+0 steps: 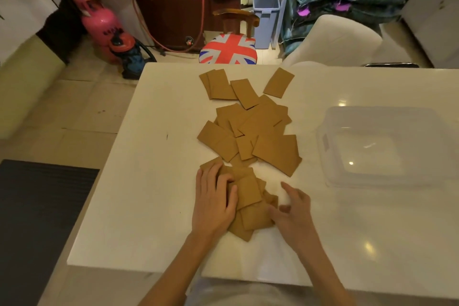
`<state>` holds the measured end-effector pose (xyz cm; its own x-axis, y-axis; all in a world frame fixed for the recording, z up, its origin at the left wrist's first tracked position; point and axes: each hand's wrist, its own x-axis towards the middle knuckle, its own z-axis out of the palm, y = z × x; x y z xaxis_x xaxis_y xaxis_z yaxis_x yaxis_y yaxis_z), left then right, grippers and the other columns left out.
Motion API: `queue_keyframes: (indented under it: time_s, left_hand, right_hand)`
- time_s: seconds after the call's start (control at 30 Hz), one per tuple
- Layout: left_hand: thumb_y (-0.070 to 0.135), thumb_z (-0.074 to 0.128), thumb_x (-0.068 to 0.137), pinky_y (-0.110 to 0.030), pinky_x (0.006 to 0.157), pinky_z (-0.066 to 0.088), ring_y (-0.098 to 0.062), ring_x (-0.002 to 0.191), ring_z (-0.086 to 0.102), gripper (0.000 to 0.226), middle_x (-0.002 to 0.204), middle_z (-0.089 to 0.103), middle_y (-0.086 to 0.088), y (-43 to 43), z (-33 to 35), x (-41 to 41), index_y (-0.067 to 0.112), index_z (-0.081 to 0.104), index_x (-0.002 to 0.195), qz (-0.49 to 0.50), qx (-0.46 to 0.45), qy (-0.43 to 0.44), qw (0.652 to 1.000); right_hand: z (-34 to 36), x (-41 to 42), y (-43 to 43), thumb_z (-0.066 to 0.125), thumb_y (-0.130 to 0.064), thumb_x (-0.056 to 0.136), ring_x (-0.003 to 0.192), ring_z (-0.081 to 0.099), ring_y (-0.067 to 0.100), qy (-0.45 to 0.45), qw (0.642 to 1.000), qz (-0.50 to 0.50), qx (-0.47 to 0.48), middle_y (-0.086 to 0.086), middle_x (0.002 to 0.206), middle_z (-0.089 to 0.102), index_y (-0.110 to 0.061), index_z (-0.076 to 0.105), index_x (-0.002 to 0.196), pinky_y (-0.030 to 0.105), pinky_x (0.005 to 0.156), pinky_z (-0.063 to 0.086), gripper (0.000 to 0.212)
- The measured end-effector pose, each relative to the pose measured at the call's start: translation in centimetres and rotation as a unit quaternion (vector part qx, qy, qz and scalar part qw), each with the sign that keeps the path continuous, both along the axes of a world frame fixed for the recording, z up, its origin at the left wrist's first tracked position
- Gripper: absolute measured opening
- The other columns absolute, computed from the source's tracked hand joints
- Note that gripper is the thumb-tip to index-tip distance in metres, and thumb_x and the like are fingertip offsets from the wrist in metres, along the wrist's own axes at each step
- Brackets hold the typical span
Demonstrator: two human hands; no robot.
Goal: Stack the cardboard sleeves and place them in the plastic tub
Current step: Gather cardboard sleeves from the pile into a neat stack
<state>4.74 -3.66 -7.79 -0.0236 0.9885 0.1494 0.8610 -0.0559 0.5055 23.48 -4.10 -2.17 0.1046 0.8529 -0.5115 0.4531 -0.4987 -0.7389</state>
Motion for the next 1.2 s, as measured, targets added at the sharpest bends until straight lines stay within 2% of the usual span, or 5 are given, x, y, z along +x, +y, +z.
queue_keyframes:
  time_s: [0.27,0.63,0.93,1.03,1.2]
  left_hand:
    - [0.027,0.032,0.103,-0.044,0.109,0.036,-0.019,0.127,0.043,0.029,0.131,0.049,0.000,-0.7,0.9,0.0,0.015,0.058,0.107,0.003,0.028,-0.092,0.995]
    - [0.027,0.033,0.098,-0.050,0.109,0.036,-0.027,0.133,0.038,0.041,0.140,0.040,-0.006,-0.9,1.2,-0.1,0.009,0.049,0.131,0.046,0.088,-0.144,0.985]
    - [0.036,0.075,0.081,-0.017,0.112,0.033,0.005,0.145,0.020,0.100,0.154,0.011,0.029,-2.0,3.9,0.8,0.047,0.002,0.149,0.068,0.025,-0.333,0.940]
    - [0.026,0.081,0.080,-0.019,0.094,0.052,0.001,0.128,0.049,0.096,0.144,0.036,0.026,-1.2,5.1,2.0,0.044,0.016,0.148,0.067,-0.038,-0.484,0.872]
    - [0.006,0.078,0.083,-0.019,0.086,0.054,-0.004,0.107,0.061,0.057,0.116,0.060,0.010,-0.7,5.6,1.4,0.039,0.045,0.117,0.052,-0.016,-0.396,0.917]
  right_hand:
    - [0.6,-5.3,3.0,0.070,-0.013,0.085,0.093,0.052,-0.004,0.167,0.985,-0.019,0.032,-0.018,0.105,0.049,-0.030,0.052,0.128,0.005,0.066,0.042,0.049]
    - [0.2,-6.7,2.5,0.079,-0.004,0.077,0.104,0.069,0.022,0.379,0.922,-0.050,-0.056,0.008,0.117,0.069,-0.026,0.052,0.132,0.038,0.088,0.057,0.066]
    - [0.5,-2.4,1.9,0.088,-0.025,0.064,0.103,0.070,0.023,0.380,0.921,-0.067,0.049,-0.002,0.110,0.074,-0.035,0.064,0.115,0.048,0.088,0.057,0.057]
    - [1.0,-1.9,1.4,0.087,-0.031,0.059,0.104,0.067,0.017,0.373,0.919,-0.082,0.101,-0.007,0.111,0.071,-0.038,0.061,0.111,0.036,0.084,0.058,0.059]
    - [2.0,-0.1,2.6,0.085,-0.023,0.072,0.107,0.061,0.005,0.214,0.948,0.099,0.213,-0.010,0.115,0.061,-0.037,0.053,0.118,0.019,0.088,0.051,0.058]
